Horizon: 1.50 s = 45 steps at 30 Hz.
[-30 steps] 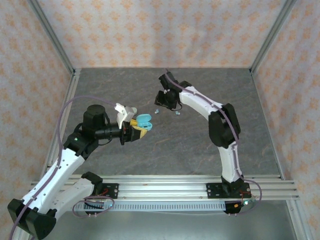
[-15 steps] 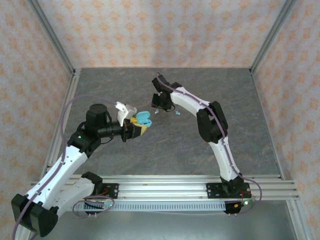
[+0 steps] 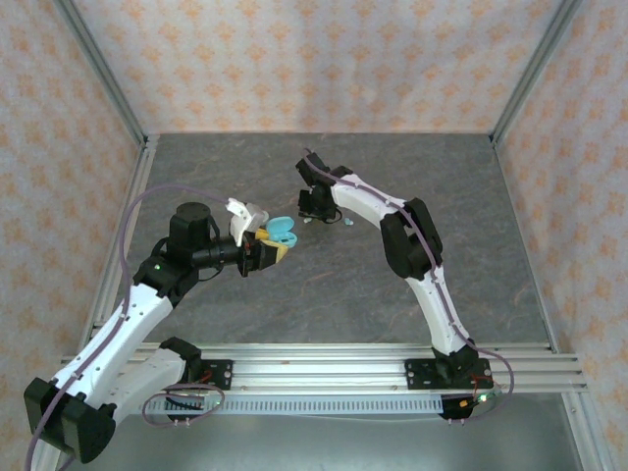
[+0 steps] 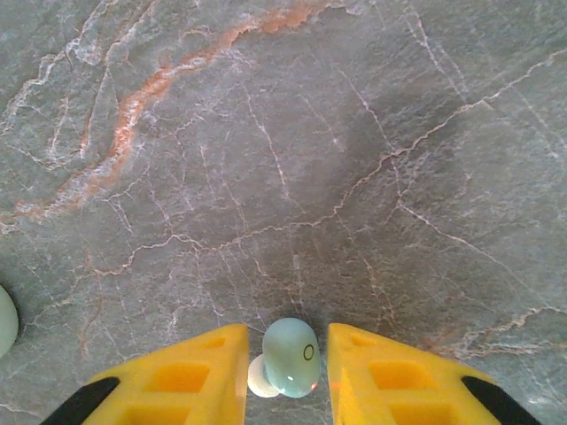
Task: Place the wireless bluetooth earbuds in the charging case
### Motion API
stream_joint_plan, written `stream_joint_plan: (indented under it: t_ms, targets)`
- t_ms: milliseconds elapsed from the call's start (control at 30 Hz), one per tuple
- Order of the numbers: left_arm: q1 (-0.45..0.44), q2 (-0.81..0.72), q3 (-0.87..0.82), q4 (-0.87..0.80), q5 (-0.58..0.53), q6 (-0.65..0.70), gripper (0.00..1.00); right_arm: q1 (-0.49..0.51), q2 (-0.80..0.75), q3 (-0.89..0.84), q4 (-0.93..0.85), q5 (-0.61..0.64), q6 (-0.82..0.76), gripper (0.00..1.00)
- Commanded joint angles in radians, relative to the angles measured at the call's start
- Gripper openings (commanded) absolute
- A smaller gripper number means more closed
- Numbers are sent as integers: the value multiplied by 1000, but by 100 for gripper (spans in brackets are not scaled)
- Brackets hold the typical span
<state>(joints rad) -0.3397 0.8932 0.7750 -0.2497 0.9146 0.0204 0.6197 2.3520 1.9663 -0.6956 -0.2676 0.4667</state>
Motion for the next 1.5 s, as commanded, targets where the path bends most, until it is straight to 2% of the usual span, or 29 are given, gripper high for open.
stream_joint_plan:
  t_ms: [0,200,367,667,933,1233,1467]
  targets:
    - [7,0,6,29,-9,15,0,8,13,-15,-19,22,-16,29]
    - [8,0,30,-17,-8,37,0,17,12,-32,-20,19,-21,27]
    - [10,-2,41,-24,-11,40,0,26,6,-60,-20,33,-26,31]
    - [10,-12,26,-13,-8,29,0,22,-85,-100,-17,59,-54,15]
    - [10,-30,-21,123,-8,7,0,15,-308,-199,-39,73,-72,13]
    - [-7,-36,-74,240,-75,23,0,23,-673,-388,-163,107,-71,10]
    - [-60,-25,-124,347,-111,80,0,150,-874,-375,-255,185,-55,9]
